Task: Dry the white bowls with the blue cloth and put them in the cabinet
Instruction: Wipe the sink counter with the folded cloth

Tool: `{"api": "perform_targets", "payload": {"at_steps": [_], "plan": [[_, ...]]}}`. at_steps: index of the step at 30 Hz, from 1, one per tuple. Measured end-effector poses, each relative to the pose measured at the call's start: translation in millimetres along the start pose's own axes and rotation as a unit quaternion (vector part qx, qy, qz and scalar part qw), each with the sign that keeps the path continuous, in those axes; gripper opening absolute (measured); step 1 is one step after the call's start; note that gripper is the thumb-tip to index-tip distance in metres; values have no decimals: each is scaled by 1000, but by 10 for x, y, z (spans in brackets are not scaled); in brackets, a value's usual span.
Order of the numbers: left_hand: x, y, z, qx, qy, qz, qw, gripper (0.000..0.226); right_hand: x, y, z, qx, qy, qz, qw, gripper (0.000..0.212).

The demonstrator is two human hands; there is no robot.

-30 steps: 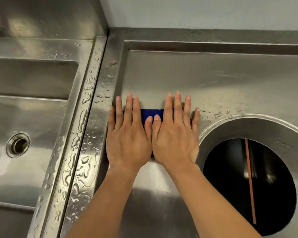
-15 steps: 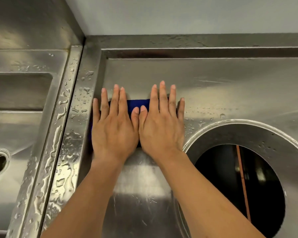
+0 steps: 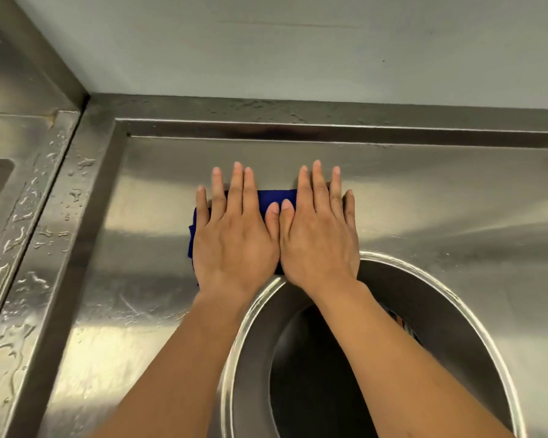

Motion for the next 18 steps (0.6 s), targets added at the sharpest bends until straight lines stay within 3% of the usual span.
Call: {"api": "perform_targets", "payload": {"at_steps": [18], "plan": [[-1947,-575,-397,-22,4,-87,996,72,-1858,-520,662,-35,11,-57,998,62]]}}
Point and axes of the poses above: each hand's wrist, its own y-axis away from the middle knuckle, its own z-axis out of the back of the hand, x = y × z, the point moved 7 cm from there along -y, towards the middle knuckle, and after that the axes turned 2 degrees about -z, right-handed, at the moved point
